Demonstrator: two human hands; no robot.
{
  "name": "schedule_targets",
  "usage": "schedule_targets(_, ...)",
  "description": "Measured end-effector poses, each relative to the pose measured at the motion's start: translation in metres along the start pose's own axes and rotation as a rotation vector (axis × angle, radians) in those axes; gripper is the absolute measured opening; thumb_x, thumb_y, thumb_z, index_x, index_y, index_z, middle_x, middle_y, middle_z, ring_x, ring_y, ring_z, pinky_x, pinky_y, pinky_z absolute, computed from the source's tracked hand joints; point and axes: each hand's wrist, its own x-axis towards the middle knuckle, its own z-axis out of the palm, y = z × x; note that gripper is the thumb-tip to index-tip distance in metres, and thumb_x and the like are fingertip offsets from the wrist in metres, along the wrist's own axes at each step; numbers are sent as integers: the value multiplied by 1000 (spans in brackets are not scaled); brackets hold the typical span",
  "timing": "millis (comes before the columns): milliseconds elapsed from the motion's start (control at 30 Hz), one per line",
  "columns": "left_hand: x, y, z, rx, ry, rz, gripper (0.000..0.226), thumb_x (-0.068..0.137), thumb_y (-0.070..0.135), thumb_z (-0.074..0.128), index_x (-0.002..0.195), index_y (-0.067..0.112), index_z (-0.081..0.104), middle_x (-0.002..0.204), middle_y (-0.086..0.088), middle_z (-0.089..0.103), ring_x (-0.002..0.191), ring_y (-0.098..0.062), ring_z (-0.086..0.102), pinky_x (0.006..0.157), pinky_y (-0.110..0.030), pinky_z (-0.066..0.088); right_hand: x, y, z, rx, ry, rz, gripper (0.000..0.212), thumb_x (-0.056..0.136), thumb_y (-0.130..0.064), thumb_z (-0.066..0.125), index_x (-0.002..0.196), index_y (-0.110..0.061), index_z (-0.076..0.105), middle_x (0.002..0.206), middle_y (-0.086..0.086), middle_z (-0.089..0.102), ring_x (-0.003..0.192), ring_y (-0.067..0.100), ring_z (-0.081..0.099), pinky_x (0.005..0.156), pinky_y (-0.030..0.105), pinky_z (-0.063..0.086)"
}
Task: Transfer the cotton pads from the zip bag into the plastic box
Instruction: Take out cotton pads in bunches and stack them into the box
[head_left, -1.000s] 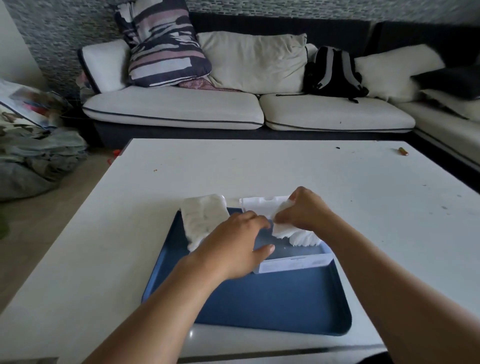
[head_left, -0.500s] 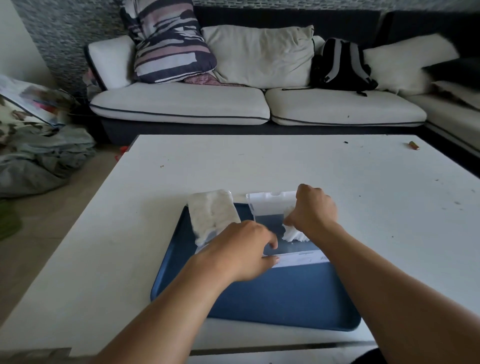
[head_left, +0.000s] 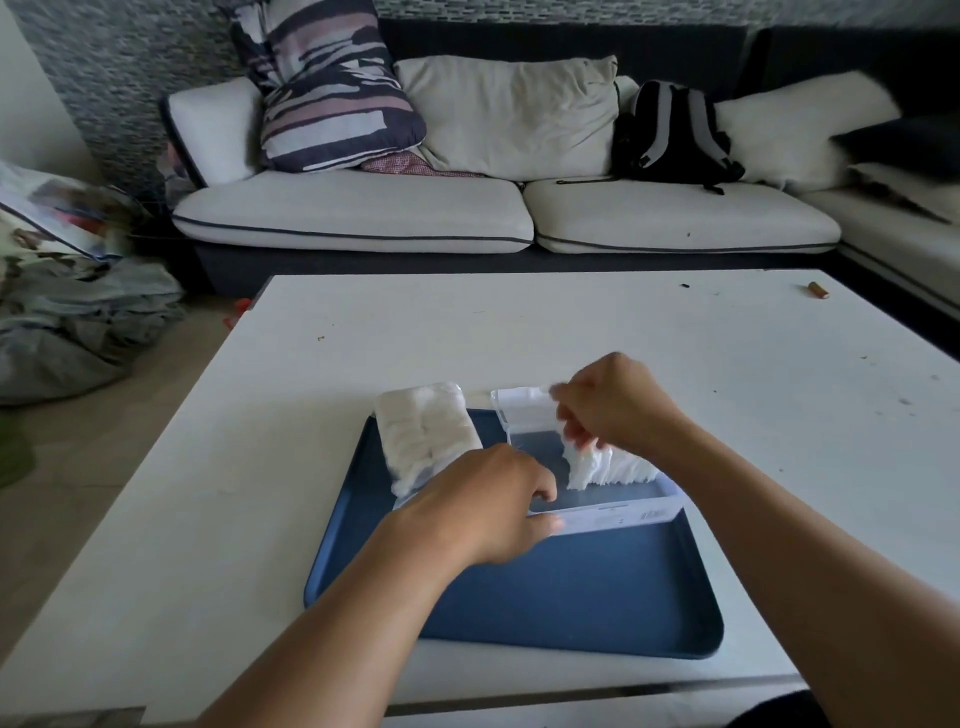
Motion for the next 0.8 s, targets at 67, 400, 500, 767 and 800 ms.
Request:
schedule_targets(67, 0, 2, -1, -1, 1, -1, 40, 97, 48, 60, 132, 29, 64, 123, 2, 69, 111, -19, 64, 89, -29, 51, -9, 1, 7, -2, -322, 58, 23, 90, -9, 57, 84, 4, 75, 78, 16, 77, 72, 29, 76, 54, 25, 57)
schedule_targets(400, 2, 1, 5, -4, -92, 16, 30, 96, 45, 61, 122, 32, 69, 111, 5, 72, 98, -20, 65, 88, -40, 54, 6, 32, 21, -299, -431, 2, 27, 90, -17, 56, 89, 8, 66, 84, 15, 60, 74, 26, 57, 85, 49, 58)
schedule_targets(500, 2, -4, 5, -62, -50, 9, 34, 92, 46, 65, 124, 35, 67, 117, 9, 71, 103, -16, 66, 90, -39, 55, 5, 29, 18, -223, -453, 32, 24, 95, -16, 57, 108, -1, 69, 99, 13, 69, 82, 26, 69, 84, 40, 61)
schedule_targets(767, -32, -60, -35, 140, 101, -409, 75, 57, 53, 88, 113, 28, 46, 115, 8, 50, 107, -19, 54, 79, -35, 47, -24, -12, 18, -66, -222, -282, 13, 84, -13, 66, 85, -17, 78, 71, 3, 76, 61, 10, 70, 60, 21, 55)
schedule_targets(800, -37, -67, -35, 160, 37, -482, 69, 59, 52, 86, 111, 26, 48, 112, 8, 53, 103, -20, 58, 76, -34, 48, -33, -21, 21, -26, -302, -323, 13, 83, -10, 66, 84, -15, 79, 71, 3, 76, 61, 9, 69, 61, 20, 55)
